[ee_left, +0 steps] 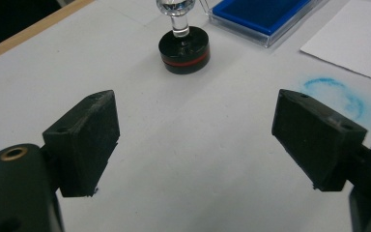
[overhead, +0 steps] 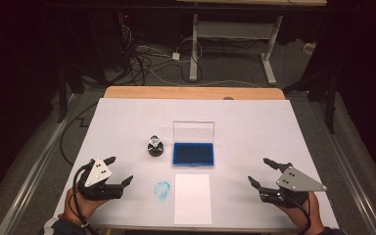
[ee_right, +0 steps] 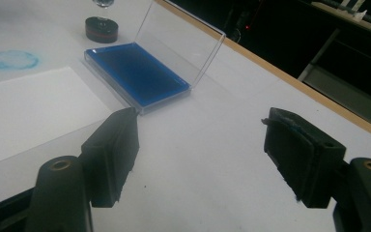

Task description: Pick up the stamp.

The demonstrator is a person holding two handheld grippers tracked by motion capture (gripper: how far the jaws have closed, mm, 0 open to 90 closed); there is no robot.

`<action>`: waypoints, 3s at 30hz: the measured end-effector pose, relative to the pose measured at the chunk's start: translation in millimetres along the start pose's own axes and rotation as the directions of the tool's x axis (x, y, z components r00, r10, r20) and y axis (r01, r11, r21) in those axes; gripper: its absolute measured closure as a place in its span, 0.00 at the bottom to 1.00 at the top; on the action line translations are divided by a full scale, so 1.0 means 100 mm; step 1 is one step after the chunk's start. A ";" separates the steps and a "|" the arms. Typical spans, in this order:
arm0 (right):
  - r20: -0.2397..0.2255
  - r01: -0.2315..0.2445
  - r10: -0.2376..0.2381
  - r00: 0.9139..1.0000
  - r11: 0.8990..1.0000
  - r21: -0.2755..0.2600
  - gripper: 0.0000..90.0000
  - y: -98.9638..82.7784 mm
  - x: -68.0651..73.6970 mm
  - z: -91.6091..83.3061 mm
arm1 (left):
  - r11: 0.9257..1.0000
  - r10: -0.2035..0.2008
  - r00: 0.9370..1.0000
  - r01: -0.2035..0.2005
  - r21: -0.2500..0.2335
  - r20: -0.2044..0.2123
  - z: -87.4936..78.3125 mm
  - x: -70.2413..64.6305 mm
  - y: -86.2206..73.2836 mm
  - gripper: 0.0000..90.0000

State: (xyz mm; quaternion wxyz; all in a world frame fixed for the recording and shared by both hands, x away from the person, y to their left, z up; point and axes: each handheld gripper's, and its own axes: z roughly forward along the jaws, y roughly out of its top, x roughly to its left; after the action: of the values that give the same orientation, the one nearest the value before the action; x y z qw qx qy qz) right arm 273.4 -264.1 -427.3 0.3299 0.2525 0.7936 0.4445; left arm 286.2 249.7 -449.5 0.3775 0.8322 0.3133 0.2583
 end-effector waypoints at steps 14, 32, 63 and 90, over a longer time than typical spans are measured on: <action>0.009 0.002 -0.002 1.000 1.000 -0.008 0.29 -0.01 0.01 0.02 | 0.999 0.033 0.998 -0.034 0.026 0.046 -0.05 0.07 0.25 0.18; 0.013 0.009 -0.009 1.000 1.000 0.000 0.27 -0.02 0.02 0.03 | 0.996 0.058 0.994 -0.065 0.067 0.096 0.05 0.11 0.45 0.18; 0.014 0.027 -0.028 1.000 0.997 0.066 0.27 -0.10 0.03 0.13 | 0.916 0.064 0.973 -0.146 0.374 0.223 1.05 0.46 1.23 0.20; -0.013 0.036 -0.035 0.999 0.997 0.069 0.28 -0.09 0.05 0.15 | 0.899 -0.030 0.957 -0.100 0.427 0.288 1.37 0.55 1.28 0.53</action>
State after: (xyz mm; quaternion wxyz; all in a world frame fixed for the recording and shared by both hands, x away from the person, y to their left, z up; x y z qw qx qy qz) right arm 280.3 -257.6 -442.5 0.3242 0.2471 0.8148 0.4123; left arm 455.7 159.3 -417.5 0.2181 0.9297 0.2898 0.0645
